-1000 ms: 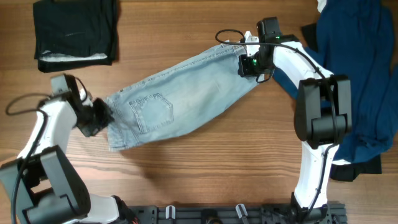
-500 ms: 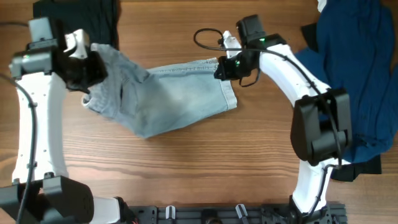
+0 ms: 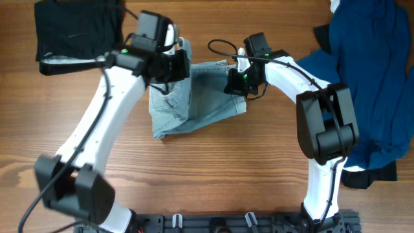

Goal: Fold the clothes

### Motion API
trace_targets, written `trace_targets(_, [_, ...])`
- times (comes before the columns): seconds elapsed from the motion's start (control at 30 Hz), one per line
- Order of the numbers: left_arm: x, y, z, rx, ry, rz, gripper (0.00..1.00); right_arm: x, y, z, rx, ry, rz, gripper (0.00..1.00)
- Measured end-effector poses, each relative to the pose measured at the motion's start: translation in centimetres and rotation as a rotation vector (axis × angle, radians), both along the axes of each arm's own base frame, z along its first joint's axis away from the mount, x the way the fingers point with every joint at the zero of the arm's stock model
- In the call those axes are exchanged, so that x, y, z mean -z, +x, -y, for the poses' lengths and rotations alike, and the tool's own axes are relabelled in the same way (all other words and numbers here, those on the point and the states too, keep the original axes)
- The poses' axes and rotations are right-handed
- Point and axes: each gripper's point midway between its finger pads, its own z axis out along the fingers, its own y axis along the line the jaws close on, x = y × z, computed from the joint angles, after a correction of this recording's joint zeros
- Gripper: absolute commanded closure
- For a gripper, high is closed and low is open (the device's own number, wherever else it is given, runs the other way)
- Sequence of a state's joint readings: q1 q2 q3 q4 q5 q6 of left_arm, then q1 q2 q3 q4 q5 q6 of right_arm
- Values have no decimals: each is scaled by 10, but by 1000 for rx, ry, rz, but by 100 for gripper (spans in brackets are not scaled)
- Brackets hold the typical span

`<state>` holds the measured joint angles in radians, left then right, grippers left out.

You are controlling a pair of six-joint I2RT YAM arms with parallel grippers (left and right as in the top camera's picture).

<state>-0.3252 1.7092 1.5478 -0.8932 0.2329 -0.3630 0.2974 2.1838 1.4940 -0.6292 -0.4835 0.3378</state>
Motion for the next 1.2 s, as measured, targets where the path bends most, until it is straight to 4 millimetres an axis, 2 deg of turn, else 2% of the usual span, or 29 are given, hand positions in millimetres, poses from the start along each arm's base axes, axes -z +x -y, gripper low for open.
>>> trace_targets(0.07, [32,12,18,-18,-13,-54,96,0,1,-3,-2,17,2,96])
trace_targets(0.13, [50,21,37,-10,-45,-67,96,0,2,-6,-6,52,-2,96])
trace_targets(0.27, [72,19,65,17,-71,-100,95,-6,7,0,13,127,-17,96])
trace_targets(0.3, [75,19,69,19,-75,-106,93,-12,8,2,18,172,-27,95])
trace_targets(0.33, [77,19,70,14,-77,-110,85,-19,10,5,26,213,-38,92])
trace_targets(0.4, [78,19,70,6,-84,-116,43,-56,22,22,63,287,-10,76])
trace_targets(0.43, [77,20,71,7,-85,-114,21,-85,33,34,79,315,49,72])
trace_targets(0.47, [75,23,74,8,-102,-102,0,-125,44,50,100,338,142,67])
trace_targets(0.5, [72,24,77,11,-112,-93,0,-159,50,67,122,344,226,65])
trace_targets(0.57, [66,31,85,22,-144,-57,0,-205,51,95,166,337,323,63])
trace_targets(0.6, [62,31,92,37,-157,-39,0,-215,48,104,178,330,340,60])
trace_targets(0.7, [62,23,104,111,-144,-24,0,-203,42,116,199,280,300,53])
trace_targets(0.77, [67,11,104,190,-98,-34,0,-195,41,122,205,226,294,48])
trace_targets(0.9, [90,-38,90,443,120,-106,0,-187,40,131,206,153,297,41])
trace_targets(0.93, [95,-51,93,511,197,-104,0,-186,40,133,207,141,300,38])
trace_targets(1.0, [97,-64,111,620,303,-35,0,-184,41,135,206,127,303,37])
trace_targets(1.07, [97,-68,125,666,351,21,0,-184,41,135,202,121,307,36])
trace_targets(1.13, [108,-72,133,699,398,32,0,-183,41,136,200,113,310,36])
trace_targets(1.2, [136,-65,135,698,436,17,0,-183,41,137,199,109,311,36])
